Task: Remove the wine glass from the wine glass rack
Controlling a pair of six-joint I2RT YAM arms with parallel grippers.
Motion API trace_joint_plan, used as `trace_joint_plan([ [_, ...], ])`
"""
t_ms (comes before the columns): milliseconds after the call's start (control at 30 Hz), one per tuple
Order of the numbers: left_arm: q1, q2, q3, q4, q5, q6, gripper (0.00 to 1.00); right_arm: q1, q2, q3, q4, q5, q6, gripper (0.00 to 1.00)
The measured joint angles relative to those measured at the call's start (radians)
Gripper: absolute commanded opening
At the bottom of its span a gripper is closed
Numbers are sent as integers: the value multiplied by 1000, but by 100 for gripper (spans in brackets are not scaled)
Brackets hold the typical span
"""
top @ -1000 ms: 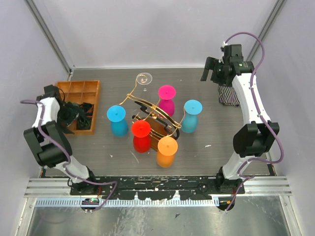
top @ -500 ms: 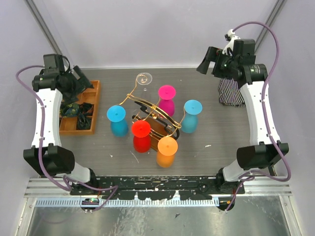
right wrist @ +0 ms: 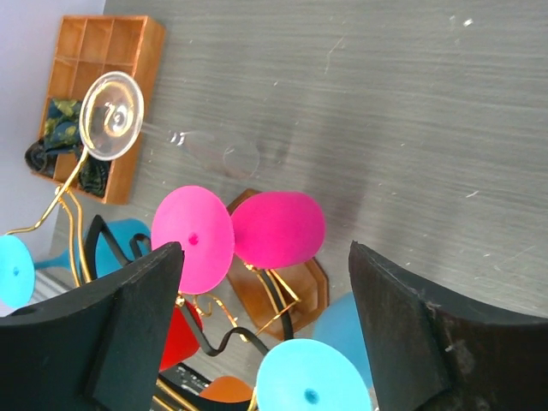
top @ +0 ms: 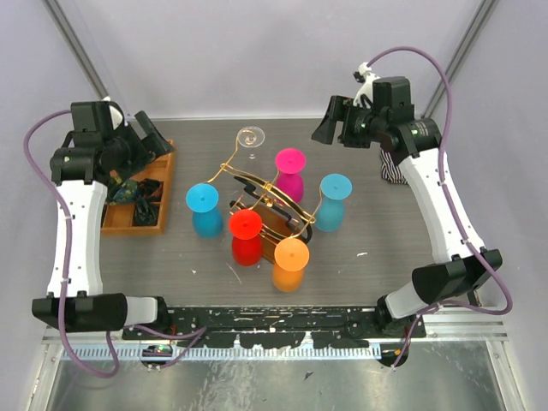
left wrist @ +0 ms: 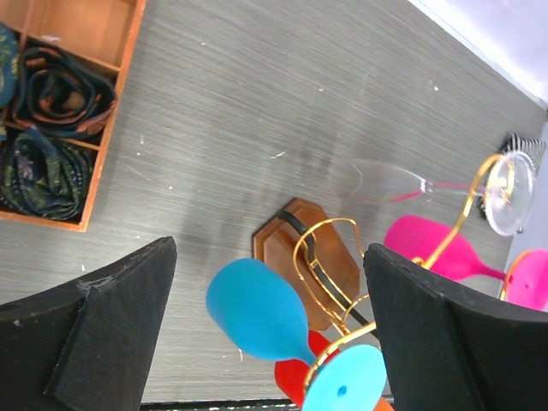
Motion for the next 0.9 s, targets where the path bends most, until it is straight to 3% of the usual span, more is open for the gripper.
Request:
trace_joint_plan([
  [433,-53,-22,-6,-8,26,26,98,49,1,-60,42,-118,82,72],
  [667,-53,-22,-24,-13,27,25,98,48,12,-95,45,-164,80,57],
  [900,-53,-26,-24,-16,34,10,98,48,36,-151,58,-187,87,54],
])
